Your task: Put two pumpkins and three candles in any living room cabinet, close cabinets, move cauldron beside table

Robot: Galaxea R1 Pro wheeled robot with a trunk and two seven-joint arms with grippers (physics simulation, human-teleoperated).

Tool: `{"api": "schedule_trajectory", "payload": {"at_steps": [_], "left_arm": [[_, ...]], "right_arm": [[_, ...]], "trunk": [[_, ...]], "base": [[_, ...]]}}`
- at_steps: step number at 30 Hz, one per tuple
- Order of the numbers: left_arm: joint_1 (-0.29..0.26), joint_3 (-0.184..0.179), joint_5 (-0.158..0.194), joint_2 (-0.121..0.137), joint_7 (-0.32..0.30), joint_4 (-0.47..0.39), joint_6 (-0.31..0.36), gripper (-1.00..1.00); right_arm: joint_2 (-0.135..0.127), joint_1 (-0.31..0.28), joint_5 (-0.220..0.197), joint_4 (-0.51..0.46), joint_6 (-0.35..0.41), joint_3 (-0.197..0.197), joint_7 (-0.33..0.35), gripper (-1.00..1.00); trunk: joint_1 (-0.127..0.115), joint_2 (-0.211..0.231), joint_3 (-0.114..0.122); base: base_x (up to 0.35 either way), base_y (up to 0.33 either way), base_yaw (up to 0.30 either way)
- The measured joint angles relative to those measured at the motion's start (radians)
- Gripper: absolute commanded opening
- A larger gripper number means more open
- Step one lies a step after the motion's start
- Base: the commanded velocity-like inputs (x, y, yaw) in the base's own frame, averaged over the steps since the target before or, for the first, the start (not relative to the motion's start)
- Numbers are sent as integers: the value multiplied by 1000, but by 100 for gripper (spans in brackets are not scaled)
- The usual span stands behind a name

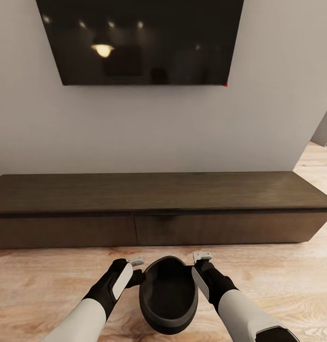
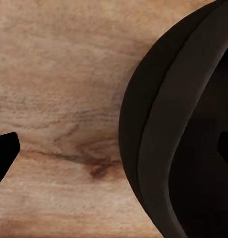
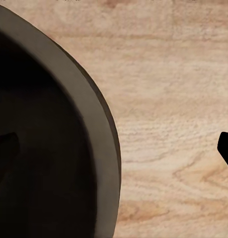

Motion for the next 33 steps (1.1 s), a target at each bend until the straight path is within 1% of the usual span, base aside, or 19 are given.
{"api": "schedule_trajectory", "payload": {"at_steps": [7, 10, 11, 14, 15, 16, 17, 20, 21, 24, 26, 33], "left_arm": [[0, -1, 1, 0, 0, -1, -5, 100], [0, -1, 1, 0, 0, 0, -31, 100], [0, -1, 1, 0, 0, 3, -53, 100], [0, -3, 0, 0, 0, 16, -87, 100], [0, -13, -1, 0, 0, 26, -107, 100], [0, -47, -1, 0, 1, 33, -121, 100], [0, -70, 0, 0, 1, 35, -125, 100], [0, -102, 1, 0, 3, 38, -128, 100], [0, -118, 1, 0, 4, 39, -130, 100], [0, -139, 1, 0, 5, 40, -130, 100], [0, -145, 1, 0, 6, 41, -129, 100], [0, -150, 2, 0, 6, 42, -125, 100]], "right_arm": [[0, 0, 1, 1, -20, 0, 0, 100], [0, 0, 1, 1, -24, 0, 0, 100], [0, 0, 1, 1, -25, 0, 0, 100], [0, 0, 1, 2, -26, 1, 0, 100], [0, 0, 1, 2, -27, 1, 0, 100], [0, 0, 1, 2, -28, 1, 0, 100], [0, 0, 1, 2, -28, 1, 0, 100], [0, 0, 1, 2, -29, 1, 0, 100], [0, 0, 1, 2, -29, 1, 0, 100], [0, 0, 1, 2, -29, 1, 0, 100], [0, 0, 1, 2, -28, 1, 0, 100], [0, 0, 0, 2, -27, 1, 1, 100]], "trunk": [[0, 0, 0], [0, 0, 0], [0, 0, 0], [0, 0, 0], [0, 0, 0], [0, 0, 0], [0, 0, 0], [0, 0, 0], [0, 0, 0], [0, 0, 0], [0, 0, 0], [0, 0, 0]], "base": [[0, 0, 0], [0, 0, 0], [0, 0, 0], [0, 0, 0], [0, 0, 0], [0, 0, 0], [0, 0, 0], [0, 0, 0], [0, 0, 0], [0, 0, 0], [0, 0, 0], [0, 0, 0]]}}
